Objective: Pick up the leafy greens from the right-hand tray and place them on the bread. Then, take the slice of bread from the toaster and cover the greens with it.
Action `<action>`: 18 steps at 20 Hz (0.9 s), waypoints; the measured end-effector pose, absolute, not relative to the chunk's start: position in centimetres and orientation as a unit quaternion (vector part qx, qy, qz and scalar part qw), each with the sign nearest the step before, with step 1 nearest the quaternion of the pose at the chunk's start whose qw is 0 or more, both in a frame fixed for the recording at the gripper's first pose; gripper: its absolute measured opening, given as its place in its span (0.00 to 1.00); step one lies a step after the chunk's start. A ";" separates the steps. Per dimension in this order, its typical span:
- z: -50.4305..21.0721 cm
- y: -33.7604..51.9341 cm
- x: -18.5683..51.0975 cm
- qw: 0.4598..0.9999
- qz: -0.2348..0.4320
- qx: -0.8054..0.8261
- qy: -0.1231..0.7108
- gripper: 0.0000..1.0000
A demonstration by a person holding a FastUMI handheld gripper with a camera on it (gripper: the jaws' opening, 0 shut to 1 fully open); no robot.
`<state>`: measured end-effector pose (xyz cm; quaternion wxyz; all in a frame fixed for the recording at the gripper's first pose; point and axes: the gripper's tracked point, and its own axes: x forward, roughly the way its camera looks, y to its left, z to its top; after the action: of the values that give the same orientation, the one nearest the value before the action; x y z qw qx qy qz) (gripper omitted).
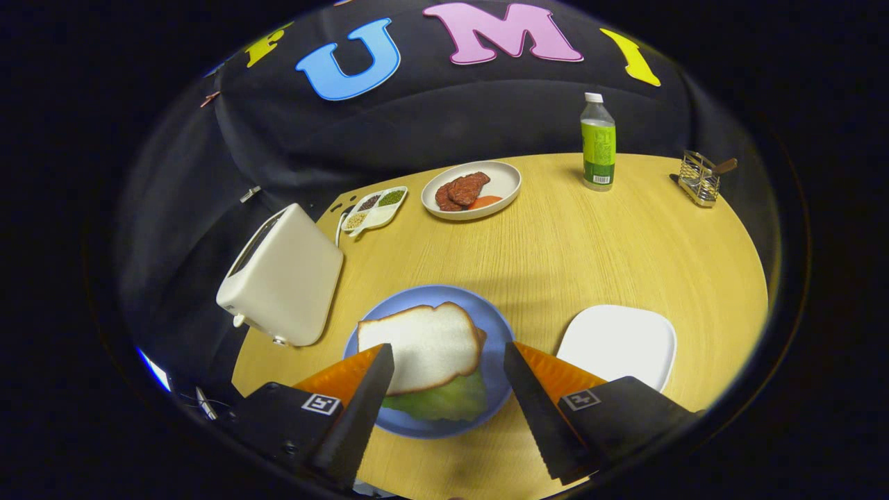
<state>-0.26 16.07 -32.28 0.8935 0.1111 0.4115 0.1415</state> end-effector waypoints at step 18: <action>-6.9 2.3 4.0 0.981 0.116 0.015 0.152 0.99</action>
<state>4.01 2.29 -6.91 0.9814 0.0149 0.1519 0.1161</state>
